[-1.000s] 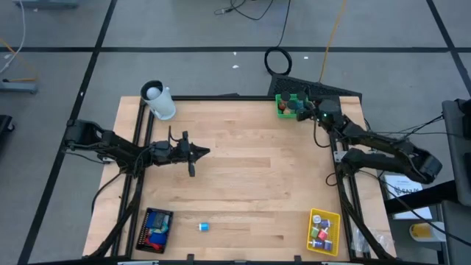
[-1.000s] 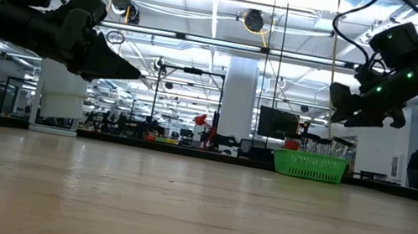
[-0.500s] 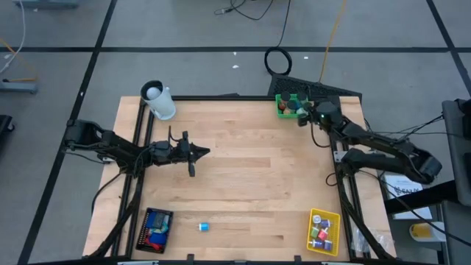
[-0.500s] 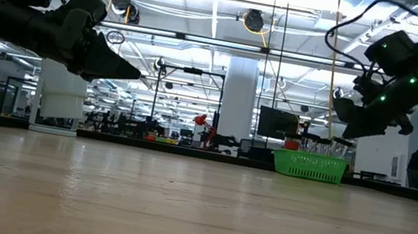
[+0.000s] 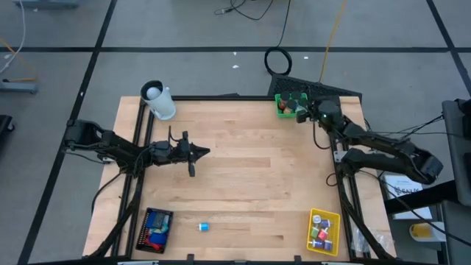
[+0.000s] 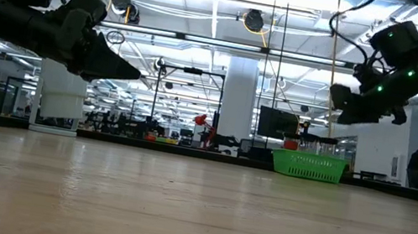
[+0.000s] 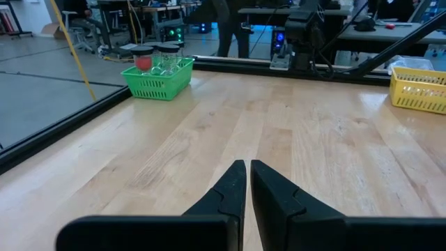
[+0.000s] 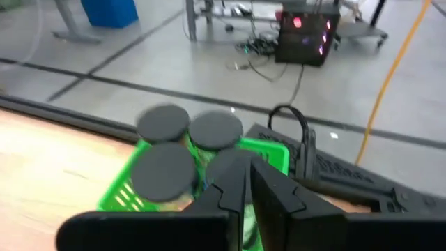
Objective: Pick & Place Office items
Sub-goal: Put the blue charger adapter into the yellow bin
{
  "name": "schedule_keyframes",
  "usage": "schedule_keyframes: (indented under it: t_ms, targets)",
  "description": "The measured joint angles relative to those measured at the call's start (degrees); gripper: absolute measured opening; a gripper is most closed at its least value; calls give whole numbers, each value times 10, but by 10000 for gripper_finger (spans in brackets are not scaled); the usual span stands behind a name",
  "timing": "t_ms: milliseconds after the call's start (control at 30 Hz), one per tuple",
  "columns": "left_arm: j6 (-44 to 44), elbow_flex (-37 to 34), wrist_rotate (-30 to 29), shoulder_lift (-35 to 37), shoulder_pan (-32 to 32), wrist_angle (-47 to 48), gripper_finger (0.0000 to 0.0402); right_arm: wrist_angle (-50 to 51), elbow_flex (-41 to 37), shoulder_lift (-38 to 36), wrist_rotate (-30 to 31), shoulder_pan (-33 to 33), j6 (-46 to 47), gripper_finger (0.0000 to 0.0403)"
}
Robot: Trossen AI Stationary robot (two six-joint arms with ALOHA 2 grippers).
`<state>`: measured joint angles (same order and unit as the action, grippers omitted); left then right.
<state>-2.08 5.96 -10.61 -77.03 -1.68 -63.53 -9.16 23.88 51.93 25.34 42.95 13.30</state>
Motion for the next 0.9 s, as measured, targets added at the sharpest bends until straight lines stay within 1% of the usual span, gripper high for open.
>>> schedule_keyframes:
  t_ms: [267, 433, 500, 600, 667, 800, 900]
  targets:
    - [1, 0, 0, 0, 0, 0, 31, 11, 0, -70, 3, -26, -27, 16]
    - [-10, 0, 0, 0, 0, 3, 31, 21, 0, -86, -3, -71, -32, 16]
    - [-25, 0, 0, 0, 0, 11, 31, 26, 0, -85, -16, -102, -39, 16]
    - [-82, 0, 1, 0, -5, 43, 31, 26, 0, -77, -16, -162, -50, 16]
    - [-103, 0, 5, 0, -10, 58, 31, 26, 0, -73, -16, -205, -56, 16]
    - [-70, 13, 11, 0, 0, 68, 31, 20, 0, -61, -15, -291, -52, 16]
    - [-40, 35, 24, 0, 31, 70, 31, -35, -10, -44, -15, -351, -54, 16]
